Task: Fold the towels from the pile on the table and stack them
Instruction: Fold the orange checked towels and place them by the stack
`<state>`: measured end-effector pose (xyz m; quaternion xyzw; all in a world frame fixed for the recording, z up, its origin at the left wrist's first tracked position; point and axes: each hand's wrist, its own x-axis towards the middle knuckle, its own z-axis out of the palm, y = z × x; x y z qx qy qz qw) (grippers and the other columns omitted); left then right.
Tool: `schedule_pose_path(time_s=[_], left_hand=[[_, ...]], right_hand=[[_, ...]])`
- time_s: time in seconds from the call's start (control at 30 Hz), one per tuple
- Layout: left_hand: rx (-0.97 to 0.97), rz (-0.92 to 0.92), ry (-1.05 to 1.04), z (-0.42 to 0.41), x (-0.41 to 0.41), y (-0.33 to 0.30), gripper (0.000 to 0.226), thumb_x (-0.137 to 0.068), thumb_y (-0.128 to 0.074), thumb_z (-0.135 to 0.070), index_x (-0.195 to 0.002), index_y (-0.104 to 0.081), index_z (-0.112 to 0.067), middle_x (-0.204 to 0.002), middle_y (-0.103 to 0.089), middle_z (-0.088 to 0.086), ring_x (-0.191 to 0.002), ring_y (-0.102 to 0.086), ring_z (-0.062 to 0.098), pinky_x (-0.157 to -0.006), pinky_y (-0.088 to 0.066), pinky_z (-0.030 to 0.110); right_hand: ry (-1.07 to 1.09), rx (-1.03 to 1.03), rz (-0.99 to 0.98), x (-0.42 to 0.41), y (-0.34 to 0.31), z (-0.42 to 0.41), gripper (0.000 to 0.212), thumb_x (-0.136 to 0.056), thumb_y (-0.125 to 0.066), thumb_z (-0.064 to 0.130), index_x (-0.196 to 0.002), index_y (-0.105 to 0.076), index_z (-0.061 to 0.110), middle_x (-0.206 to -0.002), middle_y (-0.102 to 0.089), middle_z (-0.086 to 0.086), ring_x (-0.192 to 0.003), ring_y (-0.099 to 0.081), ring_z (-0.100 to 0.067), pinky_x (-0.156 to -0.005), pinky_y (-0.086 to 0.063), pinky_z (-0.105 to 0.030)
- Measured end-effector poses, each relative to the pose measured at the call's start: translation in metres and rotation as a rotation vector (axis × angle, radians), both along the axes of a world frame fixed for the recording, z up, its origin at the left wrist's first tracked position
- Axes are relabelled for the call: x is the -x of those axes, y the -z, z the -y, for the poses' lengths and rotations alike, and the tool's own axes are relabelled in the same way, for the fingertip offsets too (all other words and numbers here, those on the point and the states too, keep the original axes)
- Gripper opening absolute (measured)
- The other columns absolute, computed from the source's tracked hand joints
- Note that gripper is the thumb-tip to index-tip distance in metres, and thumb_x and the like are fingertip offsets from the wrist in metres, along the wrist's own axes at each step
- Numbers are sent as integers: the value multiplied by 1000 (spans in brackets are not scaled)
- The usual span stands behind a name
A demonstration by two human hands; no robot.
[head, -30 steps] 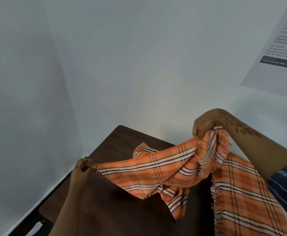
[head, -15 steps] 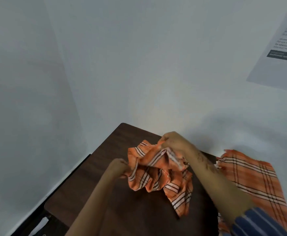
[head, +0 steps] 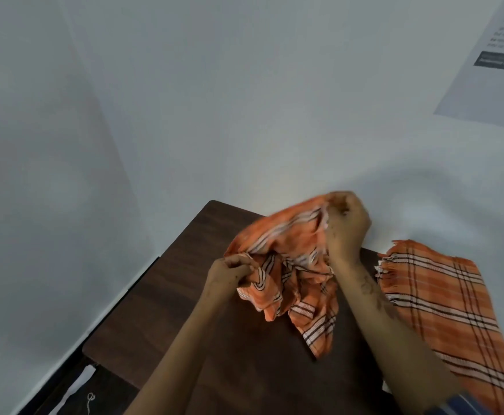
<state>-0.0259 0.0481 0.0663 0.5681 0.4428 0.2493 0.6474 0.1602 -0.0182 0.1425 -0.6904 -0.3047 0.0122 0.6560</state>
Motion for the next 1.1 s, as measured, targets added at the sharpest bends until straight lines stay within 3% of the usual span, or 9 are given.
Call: schedule_pose_path(time_s=[0.07, 0.17, 0.23, 0.5, 0.67, 0.87, 0.97, 1.03, 1.1], left_hand=[[25, 29, 6, 1, 0, -1, 16, -88, -56, 3, -86, -71, -3, -82, -68, 8, -67, -65, 8, -60, -55, 18], [70, 59, 68, 7, -6, 0, 15, -89, -55, 4, -95, -68, 6, -81, -68, 13, -62, -66, 9, -62, -57, 20], [86, 55, 92, 12, -12, 1, 19, -90, -53, 4, -102, -65, 11, -87, -68, 21, -63, -67, 12, -63, -58, 21], [290, 183, 41, 12, -7, 6, 17, -89, -48, 11, -95, -64, 8, -84, -69, 18, -72, -70, 22, -67, -59, 28], [413, 283, 25, 17, -14, 8, 20, -91, -47, 9, -99, -64, 2, -86, -70, 18, -74, -71, 20, -70, -60, 32], [196, 255, 38, 22, -26, -6, 20, -88, -54, 5, -92, -67, -8, -87, -68, 6, -81, -64, 15, -65, -54, 21], [-198, 2, 27, 19, -36, -11, 18, -90, -55, -6, -99, -70, -13, -89, -60, -10, -84, -56, 8, -66, -43, 16], [-473, -150, 66, 10, -40, -14, 20, -89, -56, -12, -104, -70, -15, -92, -48, -15, -86, -47, 3, -66, -36, 12], [-552, -145, 163, 1, -42, -15, 23, -89, -53, -9, -105, -69, -12, -96, -50, -17, -90, -49, -1, -75, -41, 12]], right_hand=[[-94, 46, 161, 0, -13, 0, 13, -84, -60, -2, -86, -69, 8, -83, -67, 3, -75, -59, 9, -76, -45, -6], [-538, 623, 222, 19, 8, 2, 16, -85, -63, 4, -86, -71, 18, -93, -68, 9, -80, -62, 4, -79, -49, -13], [-584, 812, 288, 31, 35, 6, 17, -85, -62, 4, -89, -73, 17, -93, -68, 9, -77, -59, 4, -73, -47, -10], [-635, 801, 187, 57, 61, 12, 23, -88, -63, 28, -105, -67, 13, -92, -67, 0, -76, -60, -8, -64, -46, -15], [-649, 851, 290, 40, 48, 11, 29, -88, -59, 7, -116, -66, 14, -109, -67, 0, -87, -59, -6, -67, -41, -8], [-647, 814, 386, 15, 22, 1, 24, -83, -64, 3, -96, -73, 20, -109, -67, 5, -95, -60, -4, -84, -49, -20], [-708, 788, 427, 9, 4, 0, 23, -80, -64, -2, -94, -73, 15, -98, -70, 3, -84, -64, -5, -77, -52, -18], [-747, 775, 466, 4, -11, 0, 27, -78, -61, -5, -89, -72, 17, -90, -69, 7, -77, -66, -12, -73, -55, -29], [-788, 761, 543, -3, -30, -1, 32, -76, -57, -6, -89, -70, 20, -85, -67, 10, -73, -66, -21, -69, -54, -37]])
